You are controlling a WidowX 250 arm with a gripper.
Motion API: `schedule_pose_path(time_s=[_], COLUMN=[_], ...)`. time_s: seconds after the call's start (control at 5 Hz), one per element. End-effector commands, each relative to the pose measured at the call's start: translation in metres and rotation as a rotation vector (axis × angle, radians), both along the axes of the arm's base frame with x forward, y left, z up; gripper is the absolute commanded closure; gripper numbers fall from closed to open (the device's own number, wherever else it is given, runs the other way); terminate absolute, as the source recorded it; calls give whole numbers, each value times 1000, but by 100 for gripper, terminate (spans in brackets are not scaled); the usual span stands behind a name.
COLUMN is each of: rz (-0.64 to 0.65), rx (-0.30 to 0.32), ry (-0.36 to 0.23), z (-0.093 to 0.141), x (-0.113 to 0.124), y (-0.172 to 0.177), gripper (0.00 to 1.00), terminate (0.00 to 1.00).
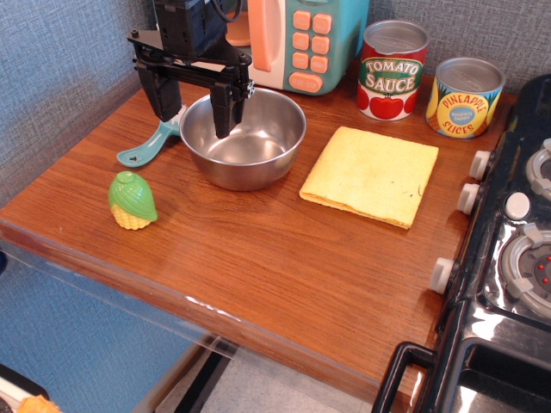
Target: Slide the yellow rag forward so that it touches the edge of the table.
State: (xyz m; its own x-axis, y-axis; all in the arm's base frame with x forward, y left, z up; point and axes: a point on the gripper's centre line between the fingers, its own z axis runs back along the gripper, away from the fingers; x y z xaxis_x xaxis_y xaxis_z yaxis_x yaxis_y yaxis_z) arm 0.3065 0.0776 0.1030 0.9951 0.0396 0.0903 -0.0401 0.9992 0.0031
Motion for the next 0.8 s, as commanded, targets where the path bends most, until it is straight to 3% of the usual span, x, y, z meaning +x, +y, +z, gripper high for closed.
schedule_pose_path(time_s=[0.0,0.6], rz=[0,80], rx=[0,-36], ry=[0,-58], z=[0,17], x=[0,51], y=[0,-90], gripper=[0,0], terminate=[0,0])
